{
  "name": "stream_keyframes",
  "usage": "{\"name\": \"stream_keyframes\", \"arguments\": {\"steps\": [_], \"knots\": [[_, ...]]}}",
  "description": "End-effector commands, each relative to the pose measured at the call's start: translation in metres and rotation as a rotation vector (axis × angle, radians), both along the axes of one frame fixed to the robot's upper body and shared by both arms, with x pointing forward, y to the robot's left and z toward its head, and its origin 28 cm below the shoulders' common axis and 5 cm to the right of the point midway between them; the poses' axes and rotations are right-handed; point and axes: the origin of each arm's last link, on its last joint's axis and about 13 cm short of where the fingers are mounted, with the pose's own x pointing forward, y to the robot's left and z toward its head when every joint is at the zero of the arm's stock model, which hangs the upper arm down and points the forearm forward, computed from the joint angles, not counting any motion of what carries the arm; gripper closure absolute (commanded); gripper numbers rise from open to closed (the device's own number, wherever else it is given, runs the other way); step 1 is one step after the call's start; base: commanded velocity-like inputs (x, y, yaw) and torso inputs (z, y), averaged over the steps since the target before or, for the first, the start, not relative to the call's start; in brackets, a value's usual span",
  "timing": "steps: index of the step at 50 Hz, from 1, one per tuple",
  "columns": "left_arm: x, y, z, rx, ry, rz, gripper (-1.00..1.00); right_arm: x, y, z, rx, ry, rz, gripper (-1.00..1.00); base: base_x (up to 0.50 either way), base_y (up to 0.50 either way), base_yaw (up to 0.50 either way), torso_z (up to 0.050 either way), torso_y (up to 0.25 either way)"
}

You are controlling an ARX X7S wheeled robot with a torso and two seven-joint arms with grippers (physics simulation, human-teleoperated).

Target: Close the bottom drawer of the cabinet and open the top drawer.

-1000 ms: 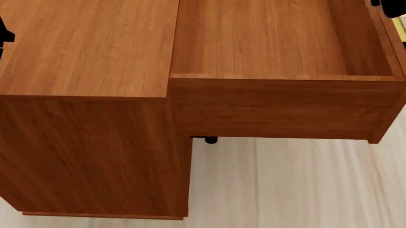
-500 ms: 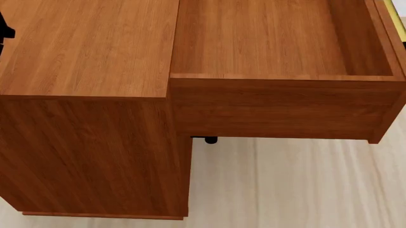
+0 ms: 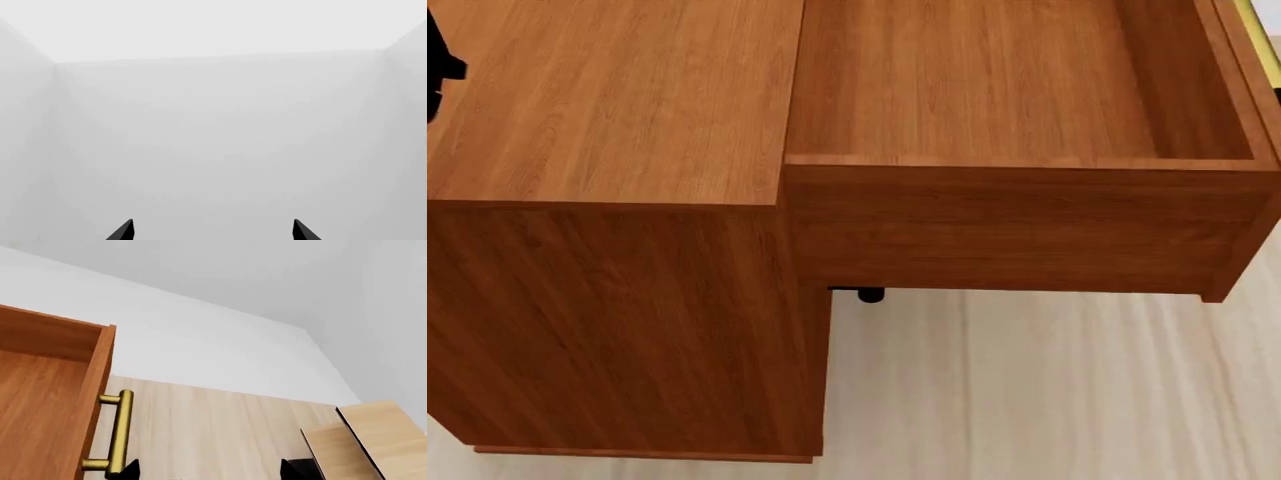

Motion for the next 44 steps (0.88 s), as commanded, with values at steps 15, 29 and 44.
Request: {"name": "stream_keyframes", "arguments": {"steps": [15,29,44], "knots": [[-0.003,-0.004,0.002,0.006,-0.004,-0.011,-1.0,-0.059,-0.024,-0.024,0.081,-0.101,-0.096,-1.0,0.0,0.0,0.0,0.0,0.0],[-0.004,-0.005,0.004,0.009,-0.007,-0.016,-1.0,-0.091,-0.032,-0.041,0.114,-0.133,-0.12,-1.0,0.0,0.0,0.0,0.0,0.0],[-0.005,-0.006,0.005,0.015,-0.009,-0.016,-1.0,-0.12,-0.033,-0.056,0.137,-0.179,-0.124,-1.0,0.0,0.0,0.0,0.0,0.0]]}}
